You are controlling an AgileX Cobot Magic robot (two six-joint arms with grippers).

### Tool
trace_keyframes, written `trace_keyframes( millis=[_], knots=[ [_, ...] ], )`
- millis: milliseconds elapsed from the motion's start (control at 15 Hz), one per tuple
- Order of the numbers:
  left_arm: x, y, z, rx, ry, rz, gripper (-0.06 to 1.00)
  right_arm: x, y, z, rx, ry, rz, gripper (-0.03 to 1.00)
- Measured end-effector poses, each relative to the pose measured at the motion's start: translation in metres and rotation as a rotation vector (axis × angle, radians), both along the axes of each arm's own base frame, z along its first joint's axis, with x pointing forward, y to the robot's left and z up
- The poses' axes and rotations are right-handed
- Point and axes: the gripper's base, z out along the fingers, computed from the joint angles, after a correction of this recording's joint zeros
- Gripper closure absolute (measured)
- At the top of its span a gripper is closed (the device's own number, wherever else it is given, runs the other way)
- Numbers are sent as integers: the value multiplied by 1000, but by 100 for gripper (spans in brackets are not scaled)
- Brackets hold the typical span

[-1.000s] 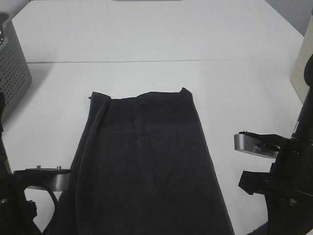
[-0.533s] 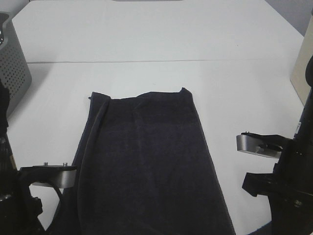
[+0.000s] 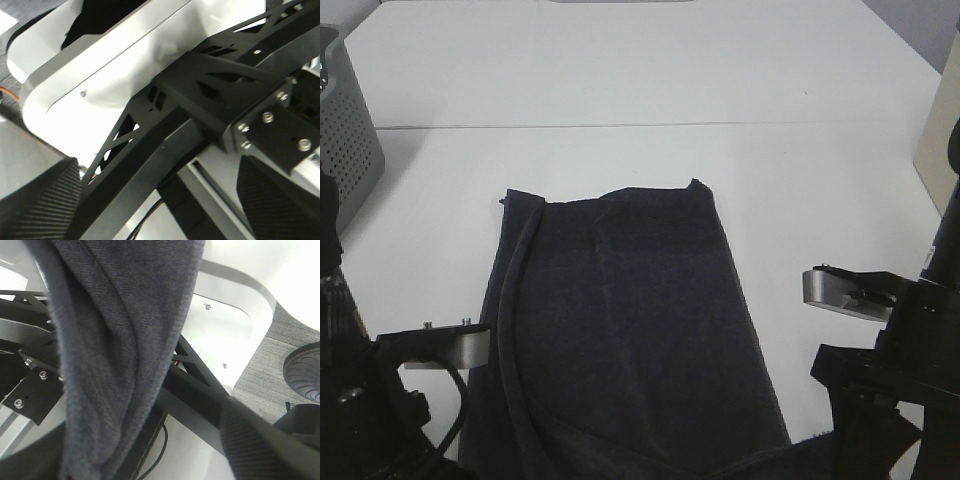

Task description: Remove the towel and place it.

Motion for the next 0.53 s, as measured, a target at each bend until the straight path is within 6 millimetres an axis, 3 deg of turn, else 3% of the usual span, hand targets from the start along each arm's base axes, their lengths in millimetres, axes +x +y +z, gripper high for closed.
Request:
trace_keyframes(
  millis=[267,533],
  knots=[
    [8,-8,9,-69,-24,-11,11,0,0,1,5,-4,-5,24],
    [31,-19,30,-99,-144,-66,11,-6,-1,43,56,-204,-15,24]
  ],
)
